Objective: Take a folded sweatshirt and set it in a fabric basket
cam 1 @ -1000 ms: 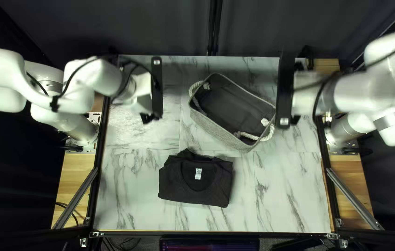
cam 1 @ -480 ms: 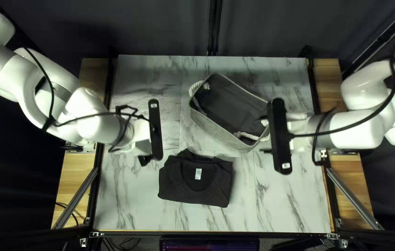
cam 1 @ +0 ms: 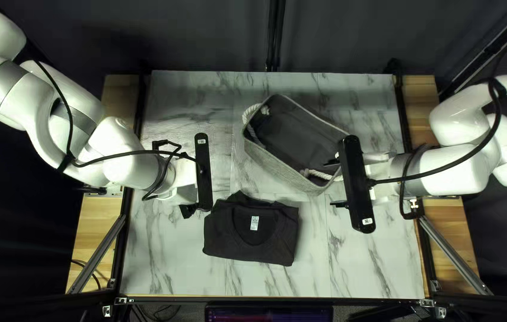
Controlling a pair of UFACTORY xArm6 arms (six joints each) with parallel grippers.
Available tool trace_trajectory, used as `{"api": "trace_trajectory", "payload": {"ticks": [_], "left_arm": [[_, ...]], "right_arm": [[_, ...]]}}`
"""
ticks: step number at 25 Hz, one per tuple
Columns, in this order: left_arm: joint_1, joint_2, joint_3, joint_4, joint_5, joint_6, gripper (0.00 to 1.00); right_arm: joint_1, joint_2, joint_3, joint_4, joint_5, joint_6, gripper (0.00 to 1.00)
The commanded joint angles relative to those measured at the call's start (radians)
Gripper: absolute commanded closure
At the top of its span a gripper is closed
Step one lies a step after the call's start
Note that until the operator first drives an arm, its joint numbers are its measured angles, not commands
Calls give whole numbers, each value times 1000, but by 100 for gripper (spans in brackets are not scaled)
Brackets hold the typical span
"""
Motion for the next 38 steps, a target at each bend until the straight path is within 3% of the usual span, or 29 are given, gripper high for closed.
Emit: {"api": "trace_trajectory", "payload": {"ticks": [1, 7, 12, 15, 22, 28, 34, 38], "left_arm": [[12, 38, -17, -89, -44, 88, 0], [39, 36, 24, -282, -95, 342, 0], [41, 37, 89, -328, -198, 461, 0], [45, 21, 95, -364, -190, 528, 0], [51, 91, 36, -416, -181, 666, 0], [62, 145, 8, -450, -183, 612, 0], [80, 157, 15, -515, -201, 562, 0], [81, 141, 40, -556, -217, 577, 0]], "right_arm": [[29, 46, 3, 18, -9, -31, 0], [48, 126, 14, 26, -59, -89, 0], [24, 198, 14, 36, -115, -210, 0], [-1, 203, 28, 45, -150, -309, 0], [-43, 250, 45, 96, -226, -520, 0], [-24, 307, -5, 42, -185, -463, 0], [47, 504, -165, -75, -83, -270, 0], [55, 560, -208, -124, -51, -208, 0]]}}
